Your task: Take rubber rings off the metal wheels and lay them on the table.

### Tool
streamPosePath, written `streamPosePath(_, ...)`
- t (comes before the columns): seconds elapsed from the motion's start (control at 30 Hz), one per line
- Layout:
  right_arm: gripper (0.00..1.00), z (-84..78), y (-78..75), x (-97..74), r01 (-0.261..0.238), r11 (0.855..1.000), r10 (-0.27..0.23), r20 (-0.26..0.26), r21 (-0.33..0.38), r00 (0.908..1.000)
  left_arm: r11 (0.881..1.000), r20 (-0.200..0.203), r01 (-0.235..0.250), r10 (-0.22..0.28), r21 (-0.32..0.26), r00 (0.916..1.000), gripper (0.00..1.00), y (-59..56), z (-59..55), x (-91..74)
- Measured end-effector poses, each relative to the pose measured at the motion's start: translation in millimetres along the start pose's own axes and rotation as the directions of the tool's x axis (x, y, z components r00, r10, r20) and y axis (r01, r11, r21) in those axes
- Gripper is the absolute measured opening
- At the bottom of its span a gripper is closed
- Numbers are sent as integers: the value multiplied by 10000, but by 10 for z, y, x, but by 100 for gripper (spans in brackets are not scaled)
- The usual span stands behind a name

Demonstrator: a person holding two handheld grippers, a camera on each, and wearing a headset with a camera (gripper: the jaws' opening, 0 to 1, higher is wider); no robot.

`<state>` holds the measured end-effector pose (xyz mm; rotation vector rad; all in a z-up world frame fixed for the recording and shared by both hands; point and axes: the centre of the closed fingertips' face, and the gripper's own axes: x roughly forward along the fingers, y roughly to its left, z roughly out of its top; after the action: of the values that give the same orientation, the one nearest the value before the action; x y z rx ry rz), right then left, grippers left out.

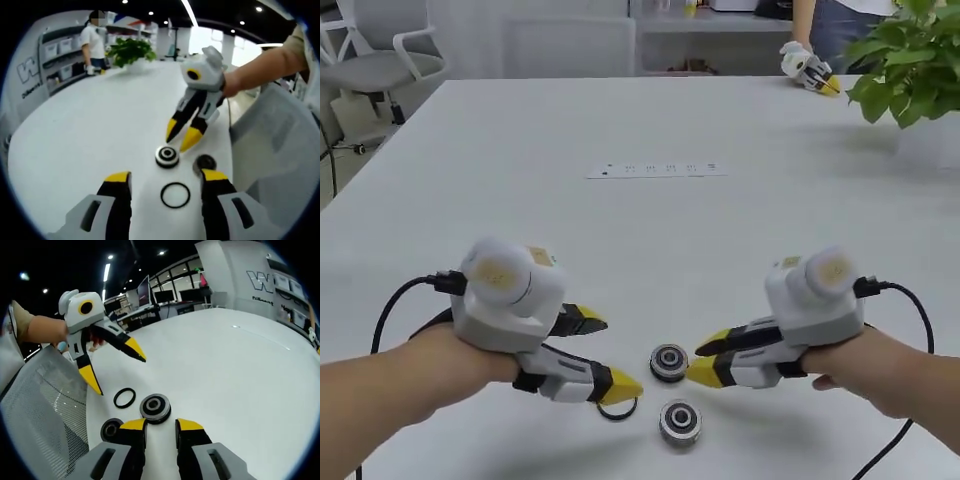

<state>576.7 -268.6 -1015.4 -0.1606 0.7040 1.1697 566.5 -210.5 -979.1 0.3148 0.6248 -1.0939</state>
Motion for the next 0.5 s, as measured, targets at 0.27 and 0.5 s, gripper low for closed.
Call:
streamPosePath(0.27, 19, -47, 33, 46, -90, 9984, 80, -195, -558, 9998, 9999, 17, 168, -168, 9, 9999, 52, -46, 45, 141)
streamPosePath(0.5, 17, -40, 32, 72, -79, 9964, 67, -138, -847, 9999, 9997, -13, 257, -257, -31, 9997, 48, -64, 65, 251)
